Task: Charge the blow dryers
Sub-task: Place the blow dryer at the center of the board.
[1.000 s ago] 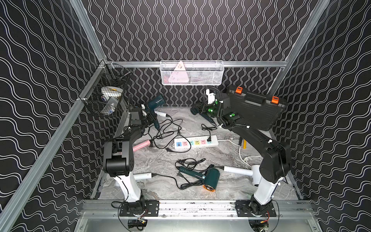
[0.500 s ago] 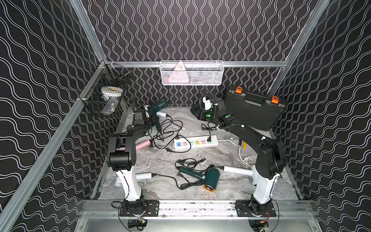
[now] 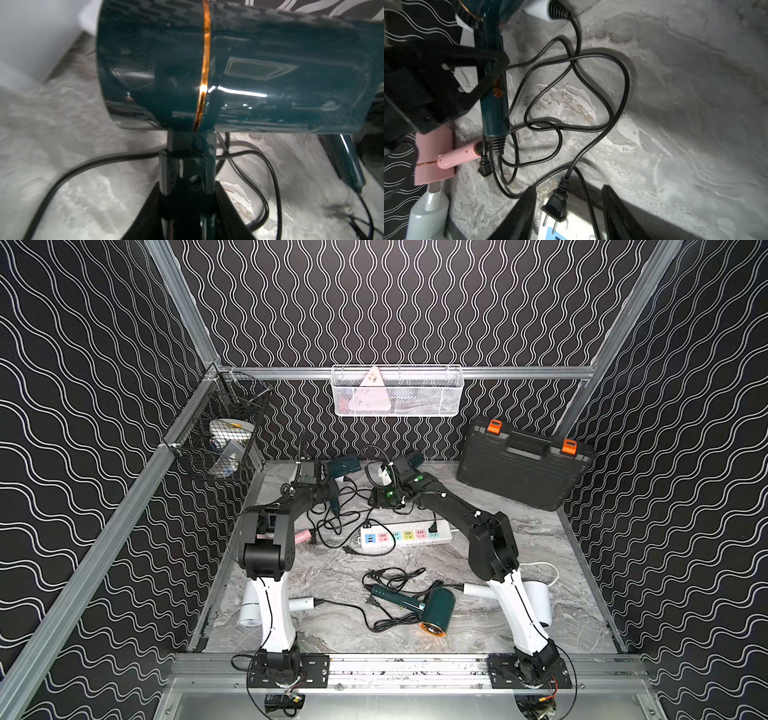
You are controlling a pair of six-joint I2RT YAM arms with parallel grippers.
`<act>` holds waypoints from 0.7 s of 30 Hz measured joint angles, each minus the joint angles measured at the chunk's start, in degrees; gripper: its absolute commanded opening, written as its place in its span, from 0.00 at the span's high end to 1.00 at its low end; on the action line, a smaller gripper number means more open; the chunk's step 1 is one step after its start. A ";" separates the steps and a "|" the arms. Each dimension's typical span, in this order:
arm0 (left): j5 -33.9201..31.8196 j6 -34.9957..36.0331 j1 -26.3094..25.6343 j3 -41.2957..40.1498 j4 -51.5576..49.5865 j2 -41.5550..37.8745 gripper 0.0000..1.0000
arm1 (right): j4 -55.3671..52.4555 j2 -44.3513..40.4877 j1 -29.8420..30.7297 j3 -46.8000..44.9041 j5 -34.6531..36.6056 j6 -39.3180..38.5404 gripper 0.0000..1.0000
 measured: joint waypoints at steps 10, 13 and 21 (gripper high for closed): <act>-1.55 6.29 -3.56 12.35 -6.16 8.48 0.87 | -5.75 6.93 0.79 7.58 0.35 0.07 0.41; -0.68 6.64 -4.00 15.21 -6.54 10.78 0.87 | -6.08 8.59 1.18 9.40 -0.09 0.26 0.42; 2.25 8.33 -5.88 21.33 -8.57 16.57 0.78 | -6.05 11.78 1.66 11.39 -0.63 1.14 0.52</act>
